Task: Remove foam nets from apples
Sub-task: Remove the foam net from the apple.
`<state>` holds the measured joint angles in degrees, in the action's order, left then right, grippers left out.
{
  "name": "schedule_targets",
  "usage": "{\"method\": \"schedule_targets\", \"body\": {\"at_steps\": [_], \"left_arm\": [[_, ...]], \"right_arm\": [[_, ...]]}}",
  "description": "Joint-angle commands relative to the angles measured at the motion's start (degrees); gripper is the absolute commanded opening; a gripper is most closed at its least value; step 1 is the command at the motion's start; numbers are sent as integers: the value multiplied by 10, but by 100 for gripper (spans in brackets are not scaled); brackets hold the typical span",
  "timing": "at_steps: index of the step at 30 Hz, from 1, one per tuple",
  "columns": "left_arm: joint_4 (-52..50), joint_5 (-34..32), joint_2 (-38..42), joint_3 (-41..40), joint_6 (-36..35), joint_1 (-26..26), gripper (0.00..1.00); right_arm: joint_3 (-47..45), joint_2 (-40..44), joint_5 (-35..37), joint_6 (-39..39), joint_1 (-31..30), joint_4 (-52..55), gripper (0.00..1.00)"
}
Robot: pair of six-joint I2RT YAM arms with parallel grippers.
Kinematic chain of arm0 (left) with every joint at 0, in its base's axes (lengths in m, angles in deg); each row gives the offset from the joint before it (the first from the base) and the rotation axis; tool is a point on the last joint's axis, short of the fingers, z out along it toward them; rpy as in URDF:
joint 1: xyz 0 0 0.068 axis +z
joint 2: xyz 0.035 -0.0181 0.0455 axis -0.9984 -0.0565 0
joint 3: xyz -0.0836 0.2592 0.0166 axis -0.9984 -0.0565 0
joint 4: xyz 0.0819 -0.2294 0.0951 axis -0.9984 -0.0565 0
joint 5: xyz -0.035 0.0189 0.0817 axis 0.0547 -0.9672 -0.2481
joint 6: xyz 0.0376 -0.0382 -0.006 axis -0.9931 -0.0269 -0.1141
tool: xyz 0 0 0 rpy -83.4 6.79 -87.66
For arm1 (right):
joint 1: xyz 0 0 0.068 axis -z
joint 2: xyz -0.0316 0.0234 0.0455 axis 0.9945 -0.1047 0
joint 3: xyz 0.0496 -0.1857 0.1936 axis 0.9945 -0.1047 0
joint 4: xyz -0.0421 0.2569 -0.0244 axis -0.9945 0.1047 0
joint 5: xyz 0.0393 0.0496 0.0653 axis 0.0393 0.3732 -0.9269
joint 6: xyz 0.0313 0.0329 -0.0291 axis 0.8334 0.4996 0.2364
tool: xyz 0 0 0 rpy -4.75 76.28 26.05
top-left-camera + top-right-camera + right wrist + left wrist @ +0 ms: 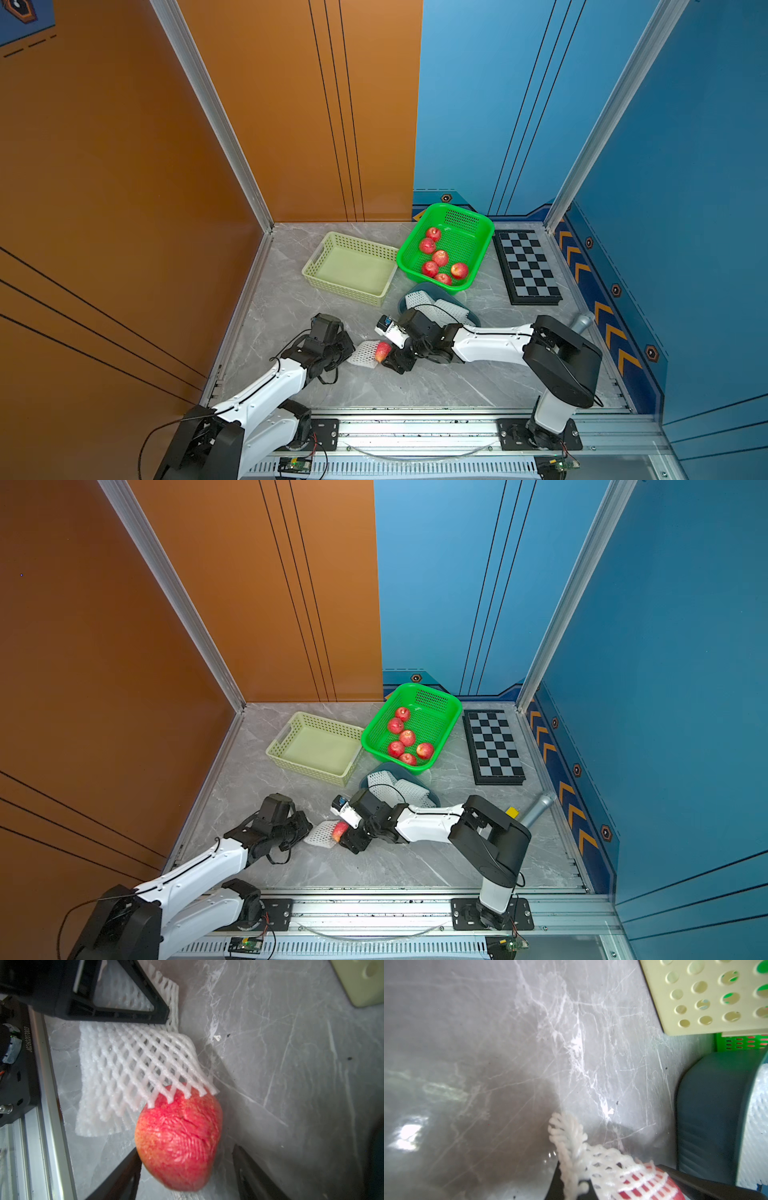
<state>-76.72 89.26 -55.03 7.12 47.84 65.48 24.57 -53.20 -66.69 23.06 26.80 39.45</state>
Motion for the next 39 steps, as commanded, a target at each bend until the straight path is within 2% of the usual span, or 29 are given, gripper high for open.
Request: {"method": "schedule_targets", "body": {"at_steps": [1, 17, 21, 28, 39], "left_arm": [[-4, 1, -4, 13, -11, 7, 0], [-1, 5, -17, 24, -16, 9, 0], [1, 5, -17, 21, -16, 10, 0], [7, 6, -19, 17, -13, 10, 0], [20, 9, -32, 17, -13, 11, 0]], "right_arm": [[13, -2, 10, -6, 3, 7, 74], [49, -36, -7, -9, 1, 7, 77], [48, -36, -9, -9, -1, 9, 72], [32, 5, -1, -16, 1, 21, 57], [32, 119, -3, -34, 42, 91, 52]]}}
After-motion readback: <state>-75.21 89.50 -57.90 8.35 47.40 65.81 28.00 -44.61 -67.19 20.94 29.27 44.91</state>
